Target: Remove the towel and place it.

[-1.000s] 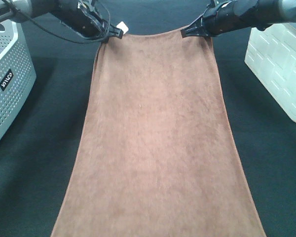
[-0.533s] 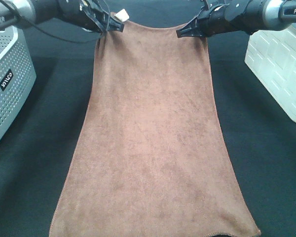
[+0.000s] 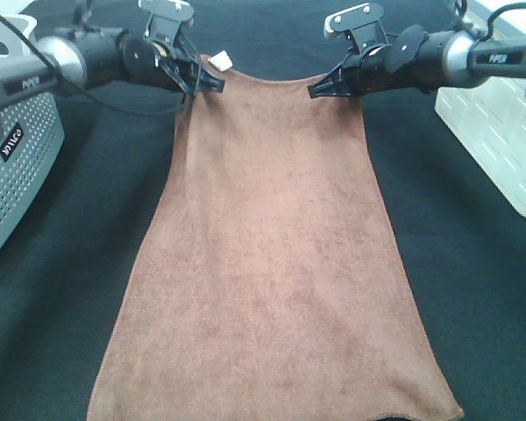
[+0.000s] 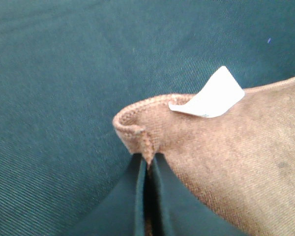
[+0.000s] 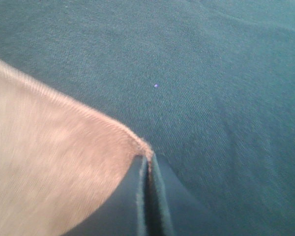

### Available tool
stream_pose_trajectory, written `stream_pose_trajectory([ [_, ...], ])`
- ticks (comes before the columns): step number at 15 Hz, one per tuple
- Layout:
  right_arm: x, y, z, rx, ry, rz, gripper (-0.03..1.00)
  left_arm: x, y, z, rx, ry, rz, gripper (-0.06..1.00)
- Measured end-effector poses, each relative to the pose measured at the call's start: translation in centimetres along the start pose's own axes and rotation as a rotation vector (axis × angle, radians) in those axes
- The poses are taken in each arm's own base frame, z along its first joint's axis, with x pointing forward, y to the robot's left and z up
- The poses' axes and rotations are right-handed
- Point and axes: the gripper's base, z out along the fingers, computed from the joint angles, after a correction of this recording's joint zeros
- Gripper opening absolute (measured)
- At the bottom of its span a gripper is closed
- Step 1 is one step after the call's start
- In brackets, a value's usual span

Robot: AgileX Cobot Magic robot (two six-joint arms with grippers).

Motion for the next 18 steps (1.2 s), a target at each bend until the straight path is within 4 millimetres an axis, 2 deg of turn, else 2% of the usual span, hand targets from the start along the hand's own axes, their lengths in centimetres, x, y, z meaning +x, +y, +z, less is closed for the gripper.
stream_pose_trajectory([
  [3,1.3,0.3,1.5,-0.007,0.014,0.01,0.0,2.0,-0.2,1.3,-0.008,-0.013,-0.001,0.0],
  [7,1.3,0.0,1.6,0.008,0.003,0.019,0.0,2.9,-0.2,1.9,-0.016,-0.038,-0.001,0.01],
  [8,1.3,-0.3,1.6,0.015,-0.003,0.021,0.04,2.8,-0.2,1.9,-0.019,-0.05,-0.001,0.03],
  [9,1.2,-0.6,1.6,0.026,-0.012,0.025,0.13,2.6,-0.1,1.9,-0.024,-0.074,-0.002,0.13],
  [10,1.2,-1.0,1.6,0.036,-0.019,0.029,0.17,2.5,-0.1,1.9,-0.027,-0.09,-0.006,0.24],
  [12,1.1,-1.2,1.5,0.045,-0.026,0.034,0.41,2.4,-0.1,1.9,-0.027,-0.1,-0.052,0.45],
  [13,1.1,-1.2,1.5,0.045,-0.026,0.036,0.49,2.4,-0.1,1.9,-0.026,-0.1,-0.068,0.5],
  [15,1.2,-1.2,1.5,0.037,-0.018,0.037,0.56,2.4,-0.1,1.9,-0.025,-0.101,-0.083,0.53],
  [18,1.3,-1.0,1.5,0.013,0.006,0.04,0.57,2.6,-0.2,1.9,-0.017,-0.067,-0.084,0.54],
])
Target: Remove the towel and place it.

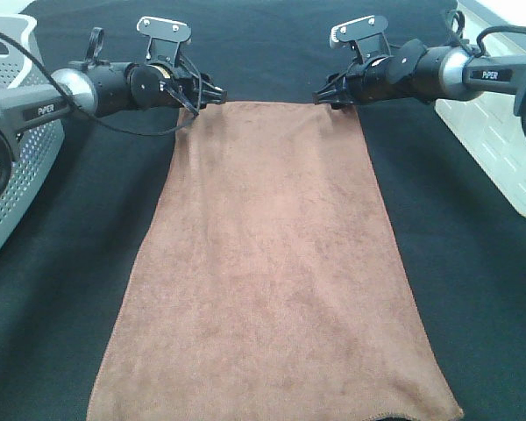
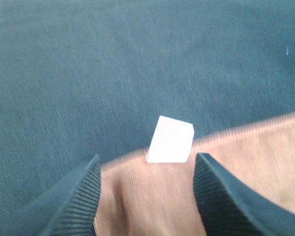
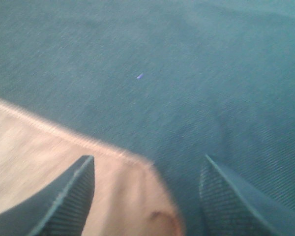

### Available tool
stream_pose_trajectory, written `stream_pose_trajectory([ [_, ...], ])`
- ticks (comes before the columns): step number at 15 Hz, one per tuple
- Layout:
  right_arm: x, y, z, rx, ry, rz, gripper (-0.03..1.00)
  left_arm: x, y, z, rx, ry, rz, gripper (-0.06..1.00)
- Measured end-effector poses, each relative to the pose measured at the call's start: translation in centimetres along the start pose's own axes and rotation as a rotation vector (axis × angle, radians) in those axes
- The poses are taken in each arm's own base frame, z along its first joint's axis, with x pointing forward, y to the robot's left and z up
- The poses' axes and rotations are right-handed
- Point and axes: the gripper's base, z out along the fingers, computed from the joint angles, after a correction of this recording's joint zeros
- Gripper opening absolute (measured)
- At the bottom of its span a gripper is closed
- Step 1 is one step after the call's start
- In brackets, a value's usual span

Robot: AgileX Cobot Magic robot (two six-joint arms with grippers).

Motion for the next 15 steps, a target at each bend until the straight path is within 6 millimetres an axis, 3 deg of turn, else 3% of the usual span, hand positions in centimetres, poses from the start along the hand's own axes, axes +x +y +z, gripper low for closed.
stream_pose_trajectory([
  [3,-1.4,0.3,-1.4,-0.065,0.044,0.022,0.58,-0.7,-0.1,-0.7,0.019,0.08,-0.001,0.57],
  [6,-6.7,0.5,-8.0,-0.205,0.183,0.104,0.65,-6.1,-0.4,-5.3,0.073,0.274,0.005,0.73],
  [9,-10.6,-0.1,-16.0,-0.209,0.371,0.123,0.67,-12.0,0.2,-11.8,0.089,0.422,0.005,0.76],
  [11,-13.1,-2.2,-21.9,-0.129,0.392,0.206,0.67,-14.6,3.2,-15.7,0.025,0.473,-0.048,0.76],
  [12,-14.0,-5.0,-26.0,-0.064,0.379,0.284,0.67,-15.7,5.9,-17.9,-0.027,0.498,-0.081,0.76],
  [13,-14.3,-6.5,-28.4,-0.026,0.373,0.325,0.67,-16.7,9.4,-20.8,-0.093,0.536,-0.123,0.76],
  [15,-14.6,-7.7,-31.9,0.004,0.391,0.351,0.67,-17.7,12.3,-23.7,-0.151,0.531,-0.157,0.76],
])
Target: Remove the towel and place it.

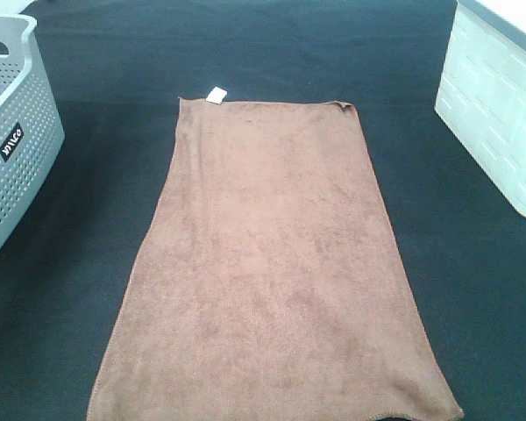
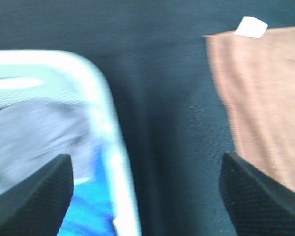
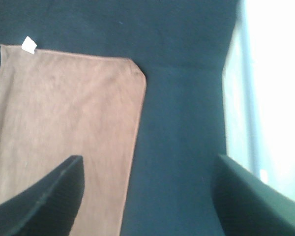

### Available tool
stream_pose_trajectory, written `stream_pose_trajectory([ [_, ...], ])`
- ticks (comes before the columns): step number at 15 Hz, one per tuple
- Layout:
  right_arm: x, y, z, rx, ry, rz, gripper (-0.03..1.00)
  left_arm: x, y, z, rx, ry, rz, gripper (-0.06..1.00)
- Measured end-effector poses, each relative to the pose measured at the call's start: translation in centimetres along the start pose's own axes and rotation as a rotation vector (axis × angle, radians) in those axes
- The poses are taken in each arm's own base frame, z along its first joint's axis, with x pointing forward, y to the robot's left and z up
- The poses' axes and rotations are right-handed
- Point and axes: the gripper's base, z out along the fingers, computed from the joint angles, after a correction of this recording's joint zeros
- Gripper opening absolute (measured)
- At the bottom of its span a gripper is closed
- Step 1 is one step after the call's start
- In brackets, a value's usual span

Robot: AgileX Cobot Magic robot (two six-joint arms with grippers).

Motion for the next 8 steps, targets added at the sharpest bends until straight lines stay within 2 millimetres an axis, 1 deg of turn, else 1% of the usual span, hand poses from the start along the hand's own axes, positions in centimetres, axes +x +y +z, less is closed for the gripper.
stream_pose_trajectory([
  [2,0.8,0.2,-2.7,0.017,-0.015,0.001,0.67,0.8,1.5,-2.0,-0.017,0.006,-0.035,0.76],
  [3,1.7,0.4,-3.8,0.018,-0.012,0.008,0.67,1.7,2.1,-3.0,-0.025,0.03,-0.049,0.76],
  [4,3.0,0.6,-4.9,0.018,0.0,0.014,0.67,3.5,2.4,-2.9,-0.028,0.096,-0.053,0.76],
  [5,4.9,0.8,-5.6,0.017,0.031,0.02,0.67,5.7,2.3,-3.5,-0.028,0.157,-0.051,0.76],
  [6,7.2,1.1,-7.3,0.015,0.041,0.021,0.67,7.7,2.0,-5.1,-0.027,0.184,-0.05,0.76],
  [8,12.9,1.9,-10.6,0.012,0.045,0.021,0.67,11.8,1.3,-8.5,-0.031,0.171,-0.075,0.76],
])
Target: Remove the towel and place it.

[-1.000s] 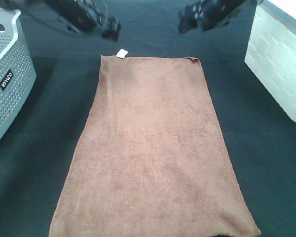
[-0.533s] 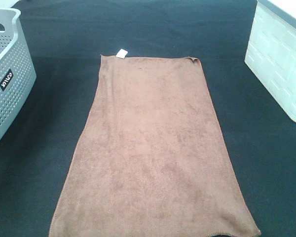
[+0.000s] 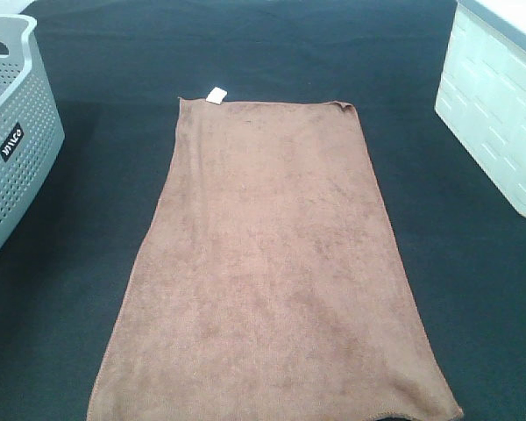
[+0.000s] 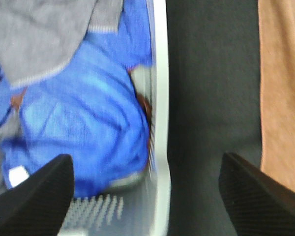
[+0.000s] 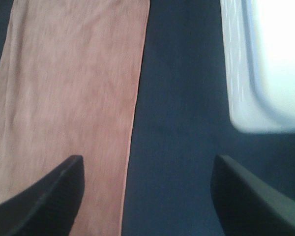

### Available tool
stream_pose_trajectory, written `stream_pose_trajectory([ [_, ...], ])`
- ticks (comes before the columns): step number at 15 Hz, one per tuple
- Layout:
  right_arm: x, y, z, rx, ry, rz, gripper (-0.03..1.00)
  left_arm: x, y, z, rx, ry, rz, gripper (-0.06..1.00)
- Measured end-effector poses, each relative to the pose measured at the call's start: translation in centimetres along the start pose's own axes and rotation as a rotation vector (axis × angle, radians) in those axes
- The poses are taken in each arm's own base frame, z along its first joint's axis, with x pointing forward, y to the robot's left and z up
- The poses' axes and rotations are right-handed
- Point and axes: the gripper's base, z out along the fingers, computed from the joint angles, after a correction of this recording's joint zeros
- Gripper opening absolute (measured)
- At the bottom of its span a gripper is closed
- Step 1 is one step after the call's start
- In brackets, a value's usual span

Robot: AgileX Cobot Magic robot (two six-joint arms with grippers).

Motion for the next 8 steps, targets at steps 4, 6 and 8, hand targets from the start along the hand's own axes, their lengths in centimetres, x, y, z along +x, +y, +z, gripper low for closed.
stream_pose_trajectory([
  [4,11.8,0.8,-3.6,0.0,-0.059,0.001,0.67,10.2,-0.7,-7.0,-0.003,-0.145,-0.045,0.76],
  [6,17.7,1.0,-4.2,0.006,-0.13,0.011,0.67,16.5,-1.0,-10.1,-0.01,-0.274,-0.04,0.76],
  [8,21.2,0.9,-3.9,0.017,-0.207,0.004,0.67,21.2,-1.0,-10.9,-0.042,-0.358,-0.027,0.76],
])
